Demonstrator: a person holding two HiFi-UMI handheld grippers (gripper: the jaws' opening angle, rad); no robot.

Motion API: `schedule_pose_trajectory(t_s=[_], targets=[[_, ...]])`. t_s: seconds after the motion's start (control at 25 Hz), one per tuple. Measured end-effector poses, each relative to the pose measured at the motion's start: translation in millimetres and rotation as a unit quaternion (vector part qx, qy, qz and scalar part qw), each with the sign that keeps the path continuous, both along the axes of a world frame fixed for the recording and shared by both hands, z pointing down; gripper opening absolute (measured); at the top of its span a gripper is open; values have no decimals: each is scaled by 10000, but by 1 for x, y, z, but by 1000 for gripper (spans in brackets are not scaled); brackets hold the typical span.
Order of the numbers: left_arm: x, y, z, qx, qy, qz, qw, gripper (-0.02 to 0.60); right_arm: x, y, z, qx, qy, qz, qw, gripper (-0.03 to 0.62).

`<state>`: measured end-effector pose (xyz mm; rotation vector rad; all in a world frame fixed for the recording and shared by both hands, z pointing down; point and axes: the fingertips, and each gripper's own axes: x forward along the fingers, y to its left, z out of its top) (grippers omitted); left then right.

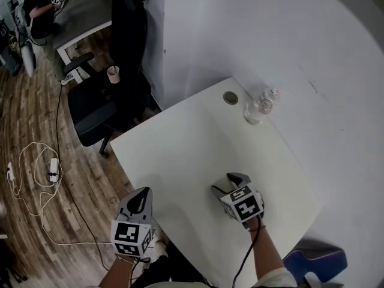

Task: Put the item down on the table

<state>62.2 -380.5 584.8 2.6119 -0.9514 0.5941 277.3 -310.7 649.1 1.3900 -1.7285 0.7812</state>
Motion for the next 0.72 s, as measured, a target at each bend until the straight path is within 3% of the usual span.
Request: schedule_pose_trajectory(t_s=[0.44,0.72], targets=[[-7,1,-6,19,21,-5,10000,17,1,0,-7,128,179,75,9997,293],[-10,4,-12,69,77,14,9999,17,7,5,-24,387,132,369,9985,295]])
